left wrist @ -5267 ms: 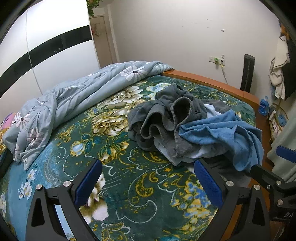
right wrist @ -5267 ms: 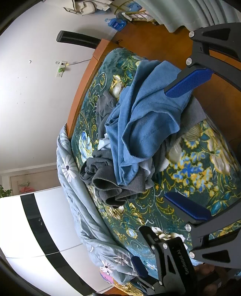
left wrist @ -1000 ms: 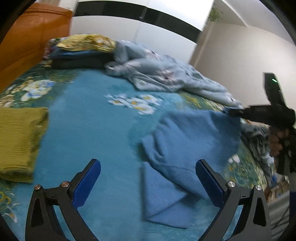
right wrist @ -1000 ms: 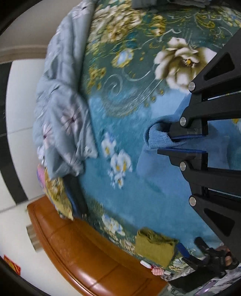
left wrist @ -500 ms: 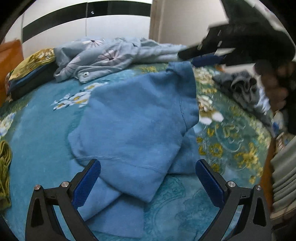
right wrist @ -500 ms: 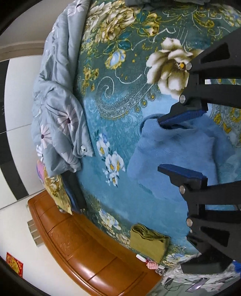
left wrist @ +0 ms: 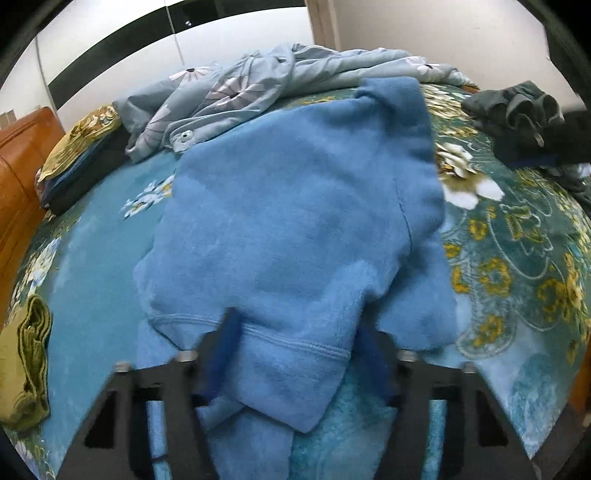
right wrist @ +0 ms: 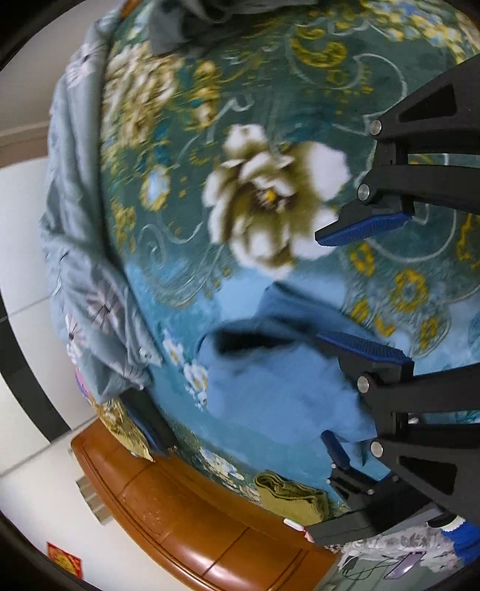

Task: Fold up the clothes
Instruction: 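Lay the blue shirt on open bedspread and grasp its hem with the left gripper, then lift the blue shirt with both grippers and shake it out flat onto the bed, then open both grippers and release the shirt spread on the bed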

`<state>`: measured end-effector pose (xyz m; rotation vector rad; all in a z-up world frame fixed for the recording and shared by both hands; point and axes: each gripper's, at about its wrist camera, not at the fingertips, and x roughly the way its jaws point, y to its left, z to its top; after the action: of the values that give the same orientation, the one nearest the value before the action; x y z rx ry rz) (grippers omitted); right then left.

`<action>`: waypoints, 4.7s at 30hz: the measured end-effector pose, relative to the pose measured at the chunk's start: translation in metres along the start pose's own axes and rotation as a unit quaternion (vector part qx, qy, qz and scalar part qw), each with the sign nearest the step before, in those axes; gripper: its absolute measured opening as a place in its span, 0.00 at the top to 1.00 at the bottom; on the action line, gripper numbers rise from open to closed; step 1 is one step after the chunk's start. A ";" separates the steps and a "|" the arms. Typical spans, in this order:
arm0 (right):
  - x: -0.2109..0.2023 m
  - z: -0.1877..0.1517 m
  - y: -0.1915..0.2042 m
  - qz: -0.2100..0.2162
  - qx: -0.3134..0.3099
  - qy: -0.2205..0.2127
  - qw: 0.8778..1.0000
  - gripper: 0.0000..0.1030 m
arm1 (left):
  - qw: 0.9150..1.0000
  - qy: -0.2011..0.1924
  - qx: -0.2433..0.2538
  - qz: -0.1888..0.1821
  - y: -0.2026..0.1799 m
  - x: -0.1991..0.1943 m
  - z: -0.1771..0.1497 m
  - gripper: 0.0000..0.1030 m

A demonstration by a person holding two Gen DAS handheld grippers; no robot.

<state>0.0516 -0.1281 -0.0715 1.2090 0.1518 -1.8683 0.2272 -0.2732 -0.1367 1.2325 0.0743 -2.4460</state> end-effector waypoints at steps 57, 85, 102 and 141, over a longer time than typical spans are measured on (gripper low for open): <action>-0.196 0.080 0.175 -0.106 -0.153 -0.276 0.943 0.96 | 0.958 -0.260 -0.066 0.102 0.130 -0.247 0.095 0.96; -0.224 0.054 0.209 -0.157 -0.184 -0.271 0.932 0.96 | 0.975 -0.205 0.043 0.075 0.153 -0.237 0.116 0.93; 0.156 0.161 0.016 -0.176 -0.073 0.019 0.981 0.96 | 0.997 0.071 -0.017 -0.024 0.170 0.141 0.141 0.94; 0.030 -0.075 0.018 -0.051 -0.013 0.030 0.998 0.72 | 0.980 0.001 -0.186 -0.077 0.138 -0.055 -0.063 0.52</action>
<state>0.1114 -0.1186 -0.1278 1.2598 0.2750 -1.9124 0.3557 -0.3680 -0.1142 1.0952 0.6204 -2.4105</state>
